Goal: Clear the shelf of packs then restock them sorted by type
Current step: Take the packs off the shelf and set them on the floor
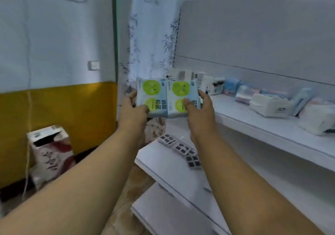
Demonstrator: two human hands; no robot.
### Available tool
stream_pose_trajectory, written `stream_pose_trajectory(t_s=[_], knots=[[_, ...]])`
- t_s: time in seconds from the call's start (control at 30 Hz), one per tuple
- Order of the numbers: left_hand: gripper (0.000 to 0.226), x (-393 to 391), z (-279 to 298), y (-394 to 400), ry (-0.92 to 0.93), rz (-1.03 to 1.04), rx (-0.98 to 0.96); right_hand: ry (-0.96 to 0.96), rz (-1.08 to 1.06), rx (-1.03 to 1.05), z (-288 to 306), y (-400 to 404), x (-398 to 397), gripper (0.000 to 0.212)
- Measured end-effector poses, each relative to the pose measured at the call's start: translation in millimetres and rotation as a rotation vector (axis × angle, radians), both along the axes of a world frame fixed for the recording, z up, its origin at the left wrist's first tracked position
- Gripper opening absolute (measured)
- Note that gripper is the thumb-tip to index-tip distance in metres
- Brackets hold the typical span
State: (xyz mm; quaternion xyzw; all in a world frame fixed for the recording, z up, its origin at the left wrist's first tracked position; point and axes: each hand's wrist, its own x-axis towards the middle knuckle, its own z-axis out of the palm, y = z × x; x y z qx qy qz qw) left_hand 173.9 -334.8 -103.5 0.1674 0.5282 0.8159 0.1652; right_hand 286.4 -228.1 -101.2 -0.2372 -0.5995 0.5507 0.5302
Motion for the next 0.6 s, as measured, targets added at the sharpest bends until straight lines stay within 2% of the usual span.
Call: stream_pose_trajectory(t_s=[0.2, 0.43, 0.6], knots=[[0.055, -62, -79, -140, -0.076, 0.227, -0.12, -0.127, 0.294, -0.13, -78, -110, -87, 0.036], [0.06, -162, -169, -252, -0.312, 0.34, -0.118, -0.344, 0.449, -0.18, -166, -205, -215, 0.045], [0.06, -253, -235, -312, -0.415, 0.383, -0.191, -0.432, 0.567, -0.359, -227, -257, -306, 0.042]])
